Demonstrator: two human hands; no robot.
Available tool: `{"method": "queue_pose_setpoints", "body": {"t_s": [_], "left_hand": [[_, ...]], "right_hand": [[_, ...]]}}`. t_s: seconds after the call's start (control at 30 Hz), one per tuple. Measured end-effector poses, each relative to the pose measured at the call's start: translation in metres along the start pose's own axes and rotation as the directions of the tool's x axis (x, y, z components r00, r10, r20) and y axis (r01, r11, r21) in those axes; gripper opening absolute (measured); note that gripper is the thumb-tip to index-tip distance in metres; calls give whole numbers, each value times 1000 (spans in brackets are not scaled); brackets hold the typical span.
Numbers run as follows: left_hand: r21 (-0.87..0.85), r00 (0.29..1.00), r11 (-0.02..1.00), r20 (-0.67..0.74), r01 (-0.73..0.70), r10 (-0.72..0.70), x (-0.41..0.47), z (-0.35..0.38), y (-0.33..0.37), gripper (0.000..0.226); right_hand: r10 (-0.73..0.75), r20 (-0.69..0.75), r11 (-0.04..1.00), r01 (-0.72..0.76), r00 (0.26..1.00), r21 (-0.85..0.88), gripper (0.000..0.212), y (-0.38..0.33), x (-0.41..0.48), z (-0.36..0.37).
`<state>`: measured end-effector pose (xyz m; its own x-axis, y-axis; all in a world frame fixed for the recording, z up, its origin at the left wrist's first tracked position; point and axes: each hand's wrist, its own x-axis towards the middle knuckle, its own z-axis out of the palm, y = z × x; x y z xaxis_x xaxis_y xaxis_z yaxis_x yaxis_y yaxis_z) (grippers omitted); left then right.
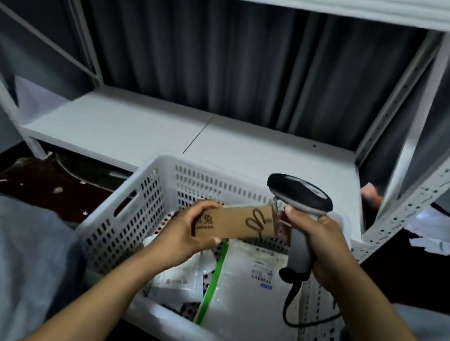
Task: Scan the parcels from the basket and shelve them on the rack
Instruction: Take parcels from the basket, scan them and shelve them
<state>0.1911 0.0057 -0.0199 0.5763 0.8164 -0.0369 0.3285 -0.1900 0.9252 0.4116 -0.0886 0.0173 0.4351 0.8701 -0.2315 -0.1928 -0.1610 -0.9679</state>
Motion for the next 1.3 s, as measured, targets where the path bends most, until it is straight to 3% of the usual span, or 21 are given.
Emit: {"method": "queue_pose_setpoints", "body": {"t_s": [0.07,0.13,0.23,0.3,0.37,0.43,0.5,0.57,0.67,0.77,0.9,1.07,1.3], "left_hand": [[5,998,1000,-59,-12,13,1,2,-3,43],[-85,977,996,-213,-8,-10,4,4,-5,23],[-192,891,981,-448,-25,-65,10,3,-4,15],[-289,884,956,-435,44,-172,14,0,-7,36],[-358,895,918,-333,170,-296,17,-3,-11,72],[-454,911,856,-191,247,-365,17,-5,-18,89],[-527,930,808,-87,262,-358,15,-7,-20,78],[-532,934,807,-79,257,-349,15,-11,-24,82],[-372,942,904,-168,212,-290,13,-15,-27,100],[-280,931,950,-292,136,-219,12,-21,-37,86],[-334,888,935,-385,121,-252,12,-27,-53,76],[-359,877,927,-405,107,-258,13,-29,-63,73],[-399,888,910,-371,110,-270,14,-24,-65,76]], "right_hand": [[13,-28,998,-11,1000,56,26,4,4,5],[19,-55,995,-13,998,97,25,7,8,8],[0,-70,992,9,998,124,28,11,15,11],[-3,-62,994,10,998,113,29,14,17,14],[4,-28,998,-2,1000,64,31,18,19,20],[14,0,1000,-14,1000,9,28,18,18,26],[18,1,1000,-18,1000,-18,22,16,19,29],[12,-6,997,-13,1000,-75,12,13,20,33],[17,-7,974,-19,1000,-228,8,7,20,33],[99,51,965,-84,994,-250,7,-3,18,28],[111,126,953,-70,986,-294,17,-14,16,22],[86,148,940,-31,985,-341,23,-14,14,18],[56,68,925,-26,996,-378,23,-13,19,12]]}}
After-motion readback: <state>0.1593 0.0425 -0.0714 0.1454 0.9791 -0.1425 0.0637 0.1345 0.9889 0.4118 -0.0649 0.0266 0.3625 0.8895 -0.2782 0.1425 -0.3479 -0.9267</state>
